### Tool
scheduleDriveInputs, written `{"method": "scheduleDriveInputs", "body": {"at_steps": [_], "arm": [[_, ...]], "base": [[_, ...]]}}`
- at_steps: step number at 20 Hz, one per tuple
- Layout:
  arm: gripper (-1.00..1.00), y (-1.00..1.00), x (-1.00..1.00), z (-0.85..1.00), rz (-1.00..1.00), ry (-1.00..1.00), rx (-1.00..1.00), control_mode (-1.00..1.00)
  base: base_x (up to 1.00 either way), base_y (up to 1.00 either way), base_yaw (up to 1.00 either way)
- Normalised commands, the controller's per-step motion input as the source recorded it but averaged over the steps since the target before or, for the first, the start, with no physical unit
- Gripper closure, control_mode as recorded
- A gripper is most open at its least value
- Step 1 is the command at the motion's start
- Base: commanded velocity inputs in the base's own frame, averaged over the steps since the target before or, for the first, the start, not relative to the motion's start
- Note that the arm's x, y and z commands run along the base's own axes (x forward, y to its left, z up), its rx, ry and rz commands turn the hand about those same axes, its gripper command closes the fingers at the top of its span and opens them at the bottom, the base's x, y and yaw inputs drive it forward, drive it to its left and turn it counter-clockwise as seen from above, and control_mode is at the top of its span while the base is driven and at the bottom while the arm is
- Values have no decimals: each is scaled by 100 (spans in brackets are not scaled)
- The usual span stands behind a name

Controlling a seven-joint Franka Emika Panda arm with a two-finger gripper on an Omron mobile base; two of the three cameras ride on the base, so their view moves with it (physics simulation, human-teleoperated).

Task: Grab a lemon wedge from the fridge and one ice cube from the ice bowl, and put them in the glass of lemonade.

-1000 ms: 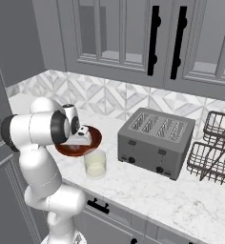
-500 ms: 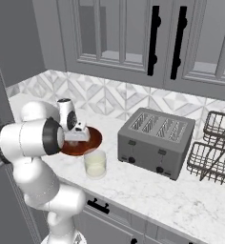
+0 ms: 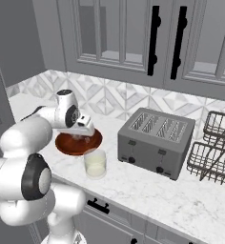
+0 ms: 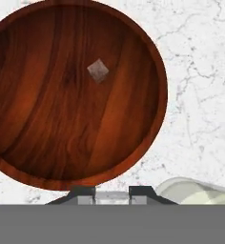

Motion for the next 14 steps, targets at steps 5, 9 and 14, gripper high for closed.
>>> {"method": "scheduleDriveInputs", "body": {"at_steps": [5,9,14], "arm": [[100,-70,-20,17,-14,0,0,-100],[100,-53,-9,-1,-12,1,0,-100],[100,-32,-5,-20,-9,6,0,-100]], "base": [[0,0,0],[0,0,0],[0,0,0]]}}
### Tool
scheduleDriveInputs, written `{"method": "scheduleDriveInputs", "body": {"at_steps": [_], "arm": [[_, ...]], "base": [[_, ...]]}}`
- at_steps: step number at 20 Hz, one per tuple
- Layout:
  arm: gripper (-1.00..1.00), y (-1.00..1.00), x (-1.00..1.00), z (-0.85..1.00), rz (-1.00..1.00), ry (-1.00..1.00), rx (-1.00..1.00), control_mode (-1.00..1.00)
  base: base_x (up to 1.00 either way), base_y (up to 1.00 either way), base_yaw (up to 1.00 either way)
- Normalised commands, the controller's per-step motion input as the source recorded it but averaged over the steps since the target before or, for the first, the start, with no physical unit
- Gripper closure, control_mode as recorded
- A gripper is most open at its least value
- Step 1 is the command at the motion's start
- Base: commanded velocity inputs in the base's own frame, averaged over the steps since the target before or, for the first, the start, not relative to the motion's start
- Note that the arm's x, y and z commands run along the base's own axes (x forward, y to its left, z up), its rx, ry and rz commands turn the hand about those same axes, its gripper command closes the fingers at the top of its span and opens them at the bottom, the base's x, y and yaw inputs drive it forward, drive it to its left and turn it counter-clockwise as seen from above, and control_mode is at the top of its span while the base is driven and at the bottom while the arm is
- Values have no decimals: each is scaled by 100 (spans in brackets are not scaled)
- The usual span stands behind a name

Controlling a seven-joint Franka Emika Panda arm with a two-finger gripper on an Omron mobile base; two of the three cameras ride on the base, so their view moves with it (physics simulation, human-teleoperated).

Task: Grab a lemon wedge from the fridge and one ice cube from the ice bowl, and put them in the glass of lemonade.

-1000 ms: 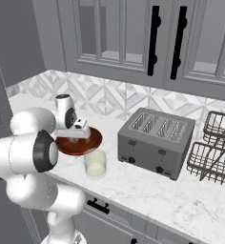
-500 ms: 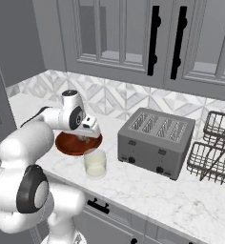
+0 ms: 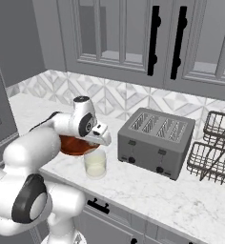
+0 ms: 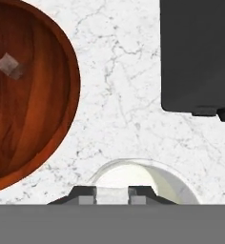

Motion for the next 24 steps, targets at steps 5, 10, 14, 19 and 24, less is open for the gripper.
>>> {"method": "scheduleDriveInputs", "body": {"at_steps": [5,10,14,19,24], "arm": [[100,-10,0,-54,-5,12,-2,-100],[100,-10,0,-35,-4,8,-1,-100],[100,-34,-16,-38,-5,6,0,-100],[100,-2,-90,-12,0,-8,-1,-100],[100,20,-80,2,-1,-23,-2,-100]], "base": [[0,0,0],[0,0,0],[0,0,0],[0,0,0],[0,0,0]]}}
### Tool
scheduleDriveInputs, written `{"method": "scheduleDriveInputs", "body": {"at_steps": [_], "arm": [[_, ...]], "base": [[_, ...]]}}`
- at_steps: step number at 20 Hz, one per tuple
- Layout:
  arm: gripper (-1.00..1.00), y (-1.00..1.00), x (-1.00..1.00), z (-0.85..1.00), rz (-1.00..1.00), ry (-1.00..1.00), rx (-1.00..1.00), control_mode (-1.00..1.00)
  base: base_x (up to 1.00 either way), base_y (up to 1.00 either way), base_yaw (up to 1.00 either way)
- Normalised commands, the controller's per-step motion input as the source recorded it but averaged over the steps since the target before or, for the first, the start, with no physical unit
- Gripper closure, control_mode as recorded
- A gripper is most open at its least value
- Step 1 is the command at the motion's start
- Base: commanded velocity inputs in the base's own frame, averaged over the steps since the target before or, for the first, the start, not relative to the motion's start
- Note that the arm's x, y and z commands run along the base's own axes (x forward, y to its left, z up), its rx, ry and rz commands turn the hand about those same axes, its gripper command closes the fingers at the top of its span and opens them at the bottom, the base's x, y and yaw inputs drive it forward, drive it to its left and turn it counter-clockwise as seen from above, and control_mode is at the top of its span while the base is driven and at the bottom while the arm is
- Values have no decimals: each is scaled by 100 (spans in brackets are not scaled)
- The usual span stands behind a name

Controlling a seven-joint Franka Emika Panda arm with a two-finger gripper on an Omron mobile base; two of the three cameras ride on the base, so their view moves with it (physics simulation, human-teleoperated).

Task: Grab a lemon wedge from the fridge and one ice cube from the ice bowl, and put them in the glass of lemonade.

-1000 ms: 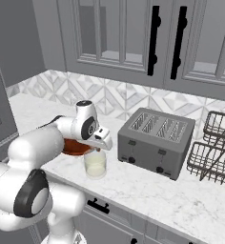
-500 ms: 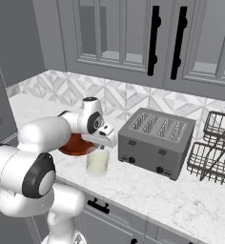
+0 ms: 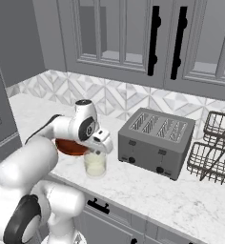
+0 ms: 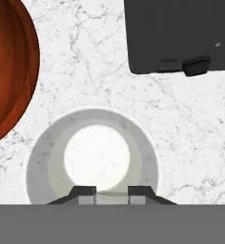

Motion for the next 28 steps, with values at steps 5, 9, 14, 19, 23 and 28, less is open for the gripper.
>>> {"method": "scheduleDriveInputs", "body": {"at_steps": [5,9,14,19,23,28], "arm": [[100,8,-14,-9,-1,-2,-2,-100],[100,0,47,-3,-2,3,0,-100],[100,0,61,0,-2,3,0,-100],[-100,0,34,-2,0,4,0,-100],[-100,-11,-9,29,0,0,0,-100],[-100,-1,-1,40,-3,0,0,-100]], "base": [[0,0,0],[0,0,0],[0,0,0],[0,0,0],[0,0,0],[0,0,0]]}}
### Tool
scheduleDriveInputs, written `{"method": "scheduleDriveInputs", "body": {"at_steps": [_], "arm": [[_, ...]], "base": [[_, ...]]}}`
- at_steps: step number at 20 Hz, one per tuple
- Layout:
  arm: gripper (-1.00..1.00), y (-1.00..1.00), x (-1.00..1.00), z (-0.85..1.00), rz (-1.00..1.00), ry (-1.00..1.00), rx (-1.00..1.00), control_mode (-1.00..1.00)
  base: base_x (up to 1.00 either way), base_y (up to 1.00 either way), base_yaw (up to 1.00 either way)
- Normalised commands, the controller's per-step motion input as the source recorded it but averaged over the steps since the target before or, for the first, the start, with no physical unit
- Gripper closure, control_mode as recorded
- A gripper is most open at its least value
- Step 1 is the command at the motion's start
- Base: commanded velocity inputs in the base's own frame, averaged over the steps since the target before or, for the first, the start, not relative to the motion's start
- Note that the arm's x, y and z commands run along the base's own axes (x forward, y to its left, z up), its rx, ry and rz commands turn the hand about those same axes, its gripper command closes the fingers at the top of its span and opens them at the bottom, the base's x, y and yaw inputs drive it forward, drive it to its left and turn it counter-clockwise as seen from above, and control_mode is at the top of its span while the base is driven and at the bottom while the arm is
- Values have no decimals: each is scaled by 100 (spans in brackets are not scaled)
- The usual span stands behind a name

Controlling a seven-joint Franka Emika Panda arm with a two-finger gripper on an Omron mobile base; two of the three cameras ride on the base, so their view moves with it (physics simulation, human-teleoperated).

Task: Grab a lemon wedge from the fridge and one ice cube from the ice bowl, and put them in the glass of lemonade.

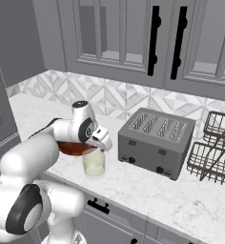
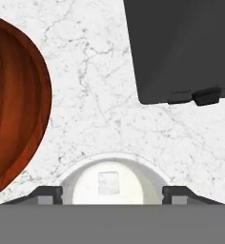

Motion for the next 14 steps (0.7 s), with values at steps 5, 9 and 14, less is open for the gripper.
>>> {"method": "scheduleDriveInputs", "body": {"at_steps": [5,9,14], "arm": [[-100,-3,-23,28,-2,0,0,-100],[-100,-1,-97,6,2,-2,0,-100],[-100,0,-100,0,20,-23,0,-100]], "base": [[0,0,0],[0,0,0],[0,0,0]]}}
